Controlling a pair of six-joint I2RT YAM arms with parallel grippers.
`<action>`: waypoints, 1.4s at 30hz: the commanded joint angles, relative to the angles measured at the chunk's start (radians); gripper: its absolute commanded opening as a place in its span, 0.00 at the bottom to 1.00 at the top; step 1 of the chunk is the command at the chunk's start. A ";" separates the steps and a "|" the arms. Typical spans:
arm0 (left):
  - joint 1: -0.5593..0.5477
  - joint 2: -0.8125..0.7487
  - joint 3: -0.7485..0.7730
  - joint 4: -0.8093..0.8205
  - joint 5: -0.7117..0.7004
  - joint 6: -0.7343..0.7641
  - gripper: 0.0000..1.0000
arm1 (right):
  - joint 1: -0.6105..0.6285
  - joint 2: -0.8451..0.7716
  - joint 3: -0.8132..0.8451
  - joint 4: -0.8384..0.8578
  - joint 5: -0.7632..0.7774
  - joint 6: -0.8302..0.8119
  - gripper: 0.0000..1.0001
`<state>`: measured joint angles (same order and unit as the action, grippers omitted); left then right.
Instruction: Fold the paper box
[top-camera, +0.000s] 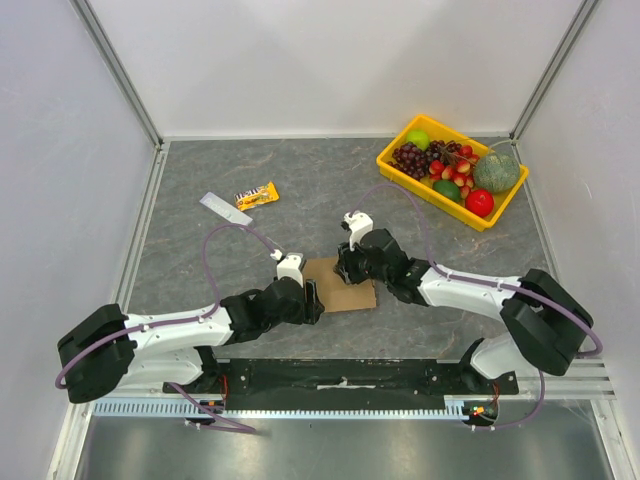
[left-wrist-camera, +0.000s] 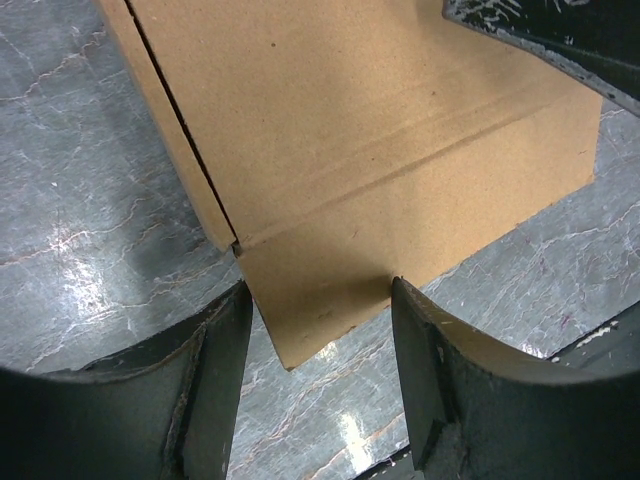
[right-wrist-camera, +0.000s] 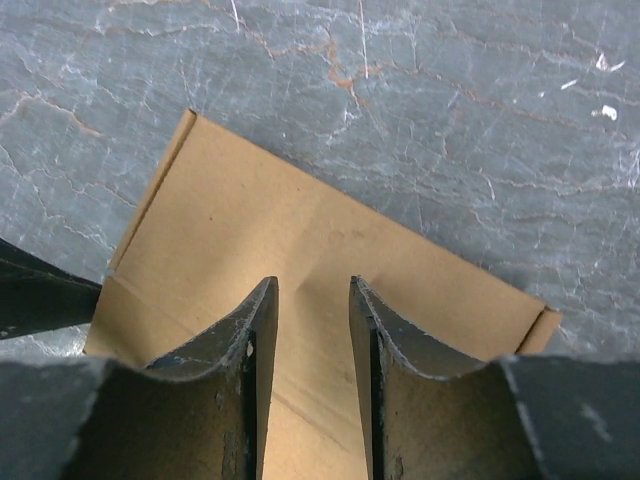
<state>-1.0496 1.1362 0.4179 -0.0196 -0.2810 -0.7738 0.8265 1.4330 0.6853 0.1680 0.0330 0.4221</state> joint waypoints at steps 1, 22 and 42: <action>-0.003 0.007 -0.002 0.026 -0.032 0.034 0.63 | -0.006 0.020 0.043 0.116 -0.010 -0.042 0.41; -0.004 0.022 -0.018 -0.008 -0.061 0.037 0.65 | -0.010 0.141 0.082 0.140 0.041 -0.065 0.41; -0.003 0.109 -0.002 -0.036 -0.167 0.056 0.81 | -0.027 0.175 0.088 0.122 0.012 -0.049 0.40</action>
<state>-1.0515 1.2087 0.4110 -0.0093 -0.3748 -0.7589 0.8101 1.5860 0.7513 0.2993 0.0456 0.3706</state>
